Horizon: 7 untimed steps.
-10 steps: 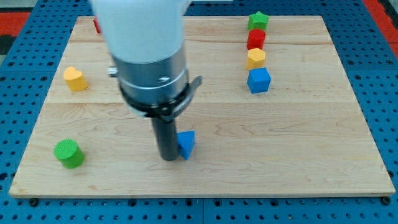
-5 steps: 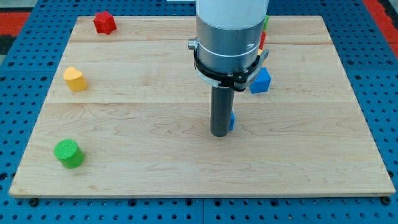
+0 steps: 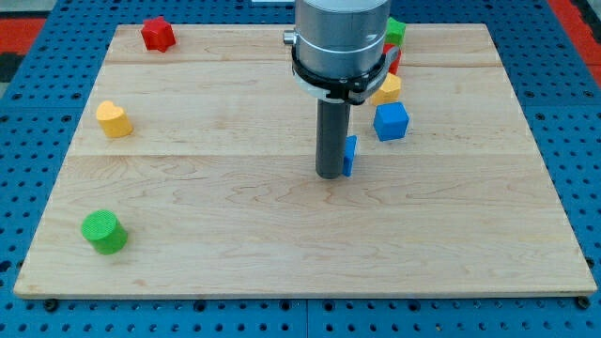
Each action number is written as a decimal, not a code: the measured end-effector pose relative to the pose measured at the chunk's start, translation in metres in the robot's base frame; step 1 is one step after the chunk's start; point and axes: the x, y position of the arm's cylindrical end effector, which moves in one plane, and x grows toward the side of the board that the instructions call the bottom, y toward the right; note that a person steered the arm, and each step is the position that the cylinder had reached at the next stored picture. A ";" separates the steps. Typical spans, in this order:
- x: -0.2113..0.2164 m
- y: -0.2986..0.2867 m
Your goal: Move the blue triangle to the left of the blue cube
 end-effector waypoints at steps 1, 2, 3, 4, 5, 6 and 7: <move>-0.008 0.000; -0.018 0.000; -0.025 -0.001; -0.031 -0.001; -0.039 -0.001; -0.045 -0.001; -0.053 0.000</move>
